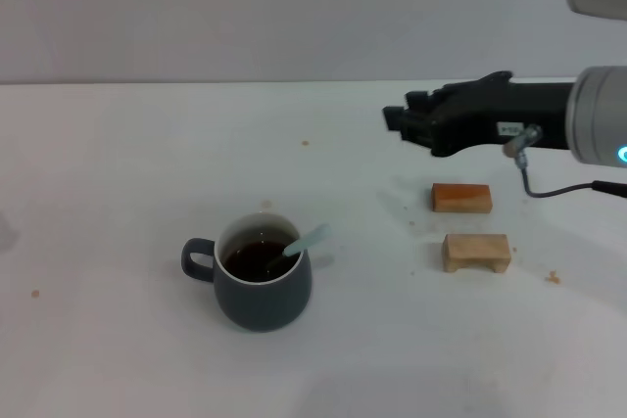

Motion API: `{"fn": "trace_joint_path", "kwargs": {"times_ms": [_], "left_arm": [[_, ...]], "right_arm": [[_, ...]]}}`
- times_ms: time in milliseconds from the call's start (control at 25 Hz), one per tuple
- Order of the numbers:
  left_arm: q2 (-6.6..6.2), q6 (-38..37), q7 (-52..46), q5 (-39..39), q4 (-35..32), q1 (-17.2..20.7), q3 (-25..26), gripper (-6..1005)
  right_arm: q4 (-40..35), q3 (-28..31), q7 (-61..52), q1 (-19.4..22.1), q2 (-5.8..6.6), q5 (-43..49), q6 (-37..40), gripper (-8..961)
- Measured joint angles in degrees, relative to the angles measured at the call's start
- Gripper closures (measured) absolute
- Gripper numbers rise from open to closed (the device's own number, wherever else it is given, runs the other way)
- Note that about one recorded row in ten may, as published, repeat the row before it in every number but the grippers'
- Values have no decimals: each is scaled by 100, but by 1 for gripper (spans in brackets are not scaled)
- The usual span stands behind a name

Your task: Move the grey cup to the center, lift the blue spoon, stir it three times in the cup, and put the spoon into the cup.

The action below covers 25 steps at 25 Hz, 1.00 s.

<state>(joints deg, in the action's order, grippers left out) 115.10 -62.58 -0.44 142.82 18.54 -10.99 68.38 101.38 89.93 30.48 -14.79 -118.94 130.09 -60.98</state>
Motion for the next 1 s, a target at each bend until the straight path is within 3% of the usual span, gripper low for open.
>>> {"fn": "trace_joint_path", "kwargs": {"times_ms": [160, 480, 680, 1000], "left_arm": [[4, 0, 0, 0, 0, 0, 0, 1001], [35, 18, -21, 1, -16, 13, 0, 1001], [51, 22, -50, 0, -59, 7, 0, 1001], [57, 52, -70, -32, -78, 6, 0, 1001]], "right_arm": [[8, -84, 244, 170, 1, 13, 256, 671], [-96, -539, 1242, 897, -2, 100, 1672, 672], [-383, -946, 1852, 1488, -2, 29, 3017, 673], [-1174, -1289, 1994, 1686, 9, -81, 4248, 674]]}}
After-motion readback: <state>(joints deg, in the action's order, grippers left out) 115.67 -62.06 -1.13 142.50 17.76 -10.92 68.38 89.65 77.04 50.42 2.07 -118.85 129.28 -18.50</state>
